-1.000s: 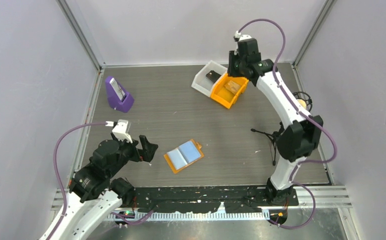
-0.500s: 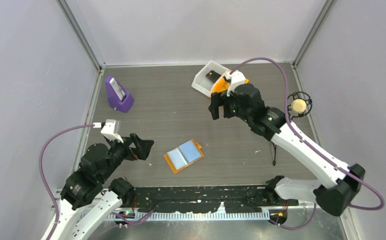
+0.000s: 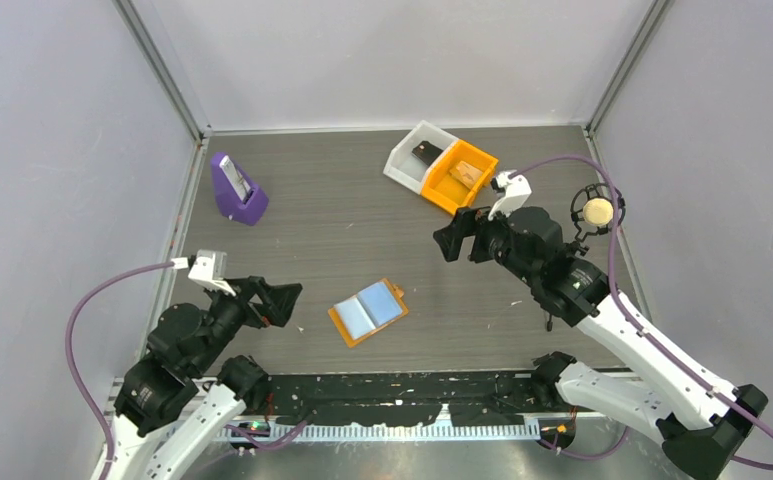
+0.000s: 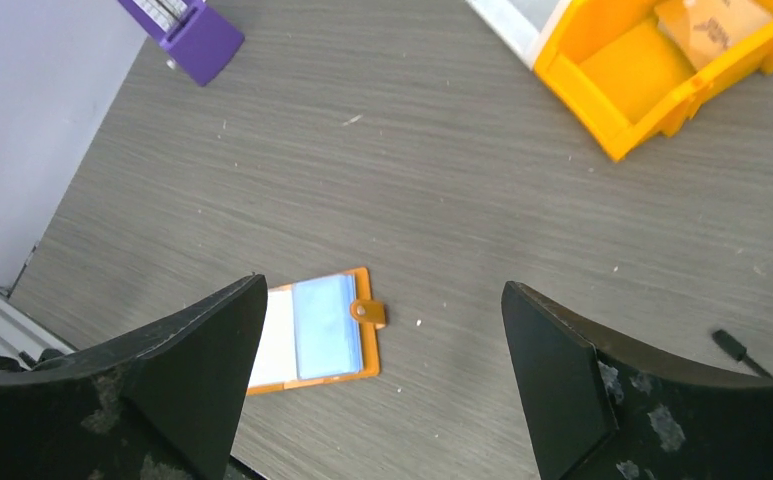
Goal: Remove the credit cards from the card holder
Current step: Reset both arms
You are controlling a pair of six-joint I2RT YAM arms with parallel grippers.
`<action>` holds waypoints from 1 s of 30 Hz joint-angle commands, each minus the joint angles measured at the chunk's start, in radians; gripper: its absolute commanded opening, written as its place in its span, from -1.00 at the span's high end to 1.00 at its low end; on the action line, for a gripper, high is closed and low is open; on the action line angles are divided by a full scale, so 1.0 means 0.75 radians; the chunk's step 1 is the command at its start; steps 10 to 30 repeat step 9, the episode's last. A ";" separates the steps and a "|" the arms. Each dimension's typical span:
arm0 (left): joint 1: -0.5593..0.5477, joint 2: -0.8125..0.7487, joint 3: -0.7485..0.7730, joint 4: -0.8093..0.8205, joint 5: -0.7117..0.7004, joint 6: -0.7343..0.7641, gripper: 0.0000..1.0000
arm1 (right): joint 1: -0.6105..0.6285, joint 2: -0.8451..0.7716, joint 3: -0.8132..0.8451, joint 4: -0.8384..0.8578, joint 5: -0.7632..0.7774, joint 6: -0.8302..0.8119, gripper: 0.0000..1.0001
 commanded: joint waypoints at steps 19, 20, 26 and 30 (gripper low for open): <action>0.001 -0.075 -0.078 0.042 -0.072 -0.010 -0.99 | 0.003 -0.018 -0.081 0.126 -0.046 0.073 -0.91; 0.001 -0.075 -0.078 0.042 -0.072 -0.010 -0.99 | 0.003 -0.018 -0.081 0.126 -0.046 0.073 -0.91; 0.001 -0.075 -0.078 0.042 -0.072 -0.010 -0.99 | 0.003 -0.018 -0.081 0.126 -0.046 0.073 -0.91; 0.001 -0.075 -0.078 0.042 -0.072 -0.010 -0.99 | 0.003 -0.018 -0.081 0.126 -0.046 0.073 -0.91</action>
